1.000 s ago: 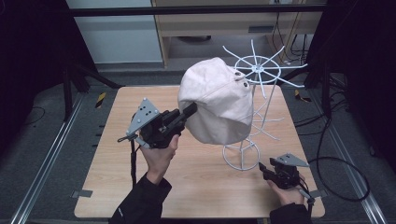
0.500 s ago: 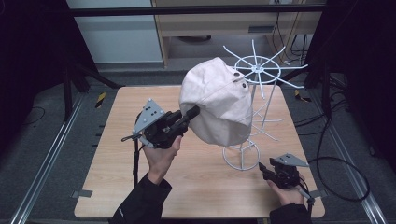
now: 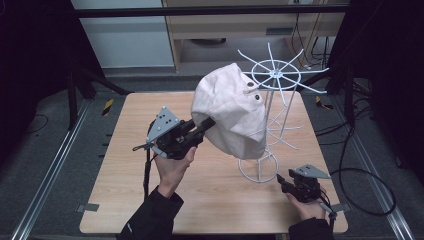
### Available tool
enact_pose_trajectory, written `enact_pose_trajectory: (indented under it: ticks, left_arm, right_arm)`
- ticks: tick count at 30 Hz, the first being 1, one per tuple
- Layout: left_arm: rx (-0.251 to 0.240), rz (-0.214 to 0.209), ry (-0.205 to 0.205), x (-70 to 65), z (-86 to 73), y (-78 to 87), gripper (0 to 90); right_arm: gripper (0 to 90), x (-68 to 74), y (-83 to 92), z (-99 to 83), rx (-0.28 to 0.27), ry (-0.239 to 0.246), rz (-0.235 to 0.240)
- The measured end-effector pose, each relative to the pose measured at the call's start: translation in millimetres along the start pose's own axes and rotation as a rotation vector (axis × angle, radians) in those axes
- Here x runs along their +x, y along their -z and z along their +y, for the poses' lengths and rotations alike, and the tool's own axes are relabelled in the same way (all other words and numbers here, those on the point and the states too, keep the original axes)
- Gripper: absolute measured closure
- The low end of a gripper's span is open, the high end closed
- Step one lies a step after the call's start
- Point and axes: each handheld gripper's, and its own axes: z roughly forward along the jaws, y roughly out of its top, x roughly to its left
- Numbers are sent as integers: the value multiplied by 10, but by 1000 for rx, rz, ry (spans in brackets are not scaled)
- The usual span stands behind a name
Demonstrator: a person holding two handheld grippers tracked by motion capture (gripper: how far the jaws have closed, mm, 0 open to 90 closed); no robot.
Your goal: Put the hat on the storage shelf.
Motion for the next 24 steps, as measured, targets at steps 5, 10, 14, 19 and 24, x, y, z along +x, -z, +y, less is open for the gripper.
enact_pose_trajectory:
  ticks: [5,10,14,19,24]
  left_arm:
    - [-8,-2,-5,-4,-3,7,665]
    - [-7,5,-11,8,-14,16,625]
    - [-3,1,-6,18,-23,34,581]
    - [0,6,-26,32,-36,92,546]
    - [-2,13,-24,61,-44,161,523]
  right_arm:
    - [492,-6,-3,-2,-2,5,-4]
    - [491,-2,0,-1,1,-1,-1]
    - [490,-2,0,-1,1,-1,0]
    - [489,-2,-1,-1,2,-3,-2]
    - [488,-2,-1,-2,3,-2,-1]
